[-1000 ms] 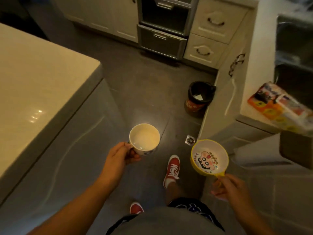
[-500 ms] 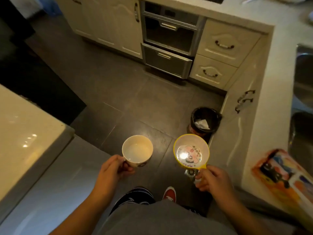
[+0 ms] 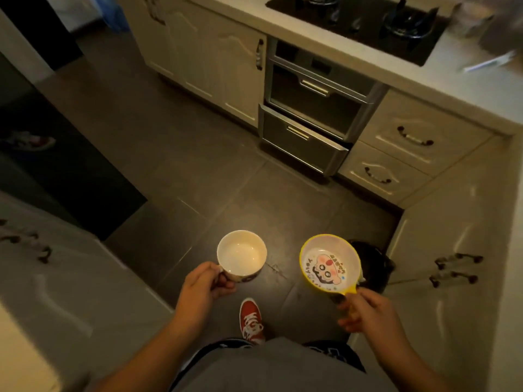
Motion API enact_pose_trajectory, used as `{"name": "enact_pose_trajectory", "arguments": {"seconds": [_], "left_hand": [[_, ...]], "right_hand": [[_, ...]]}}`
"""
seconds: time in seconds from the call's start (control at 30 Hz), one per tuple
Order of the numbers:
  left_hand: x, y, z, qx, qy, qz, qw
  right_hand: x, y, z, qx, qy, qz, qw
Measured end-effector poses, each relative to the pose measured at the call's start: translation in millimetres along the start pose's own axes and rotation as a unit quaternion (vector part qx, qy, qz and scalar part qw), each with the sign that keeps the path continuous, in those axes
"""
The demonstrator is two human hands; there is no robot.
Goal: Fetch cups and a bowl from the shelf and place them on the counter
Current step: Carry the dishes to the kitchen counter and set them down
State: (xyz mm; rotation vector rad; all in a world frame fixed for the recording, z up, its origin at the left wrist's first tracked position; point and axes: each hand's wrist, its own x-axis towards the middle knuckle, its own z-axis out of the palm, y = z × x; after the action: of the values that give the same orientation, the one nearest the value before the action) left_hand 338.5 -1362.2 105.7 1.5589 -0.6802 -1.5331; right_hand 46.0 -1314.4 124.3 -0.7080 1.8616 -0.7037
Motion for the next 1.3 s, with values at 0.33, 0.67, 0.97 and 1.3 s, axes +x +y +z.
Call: {"name": "enact_pose_trajectory", "arguments": {"seconds": [0.33,0.67,0.97,1.3], "left_hand": [[130,76,97,-0.001,-0.037,-0.029,0.999],[246,139,153,-0.024,0.042,-0.037,0.998],[282,183,107,-0.077,0.189,-0.028,0.979],[407,243,22,-0.106,0.239,-0.024,0.965]], "right_hand": [[108,-56,-58,0.012,0.06,0.038,0.997],[286,-182,-58,-0.036,-0.06,-0.025,0.997],[394,-336,59,-0.092,-0.227,-0.102,0.964],[473,-458,197,-0.145,-0.267,-0.129,0.944]]}}
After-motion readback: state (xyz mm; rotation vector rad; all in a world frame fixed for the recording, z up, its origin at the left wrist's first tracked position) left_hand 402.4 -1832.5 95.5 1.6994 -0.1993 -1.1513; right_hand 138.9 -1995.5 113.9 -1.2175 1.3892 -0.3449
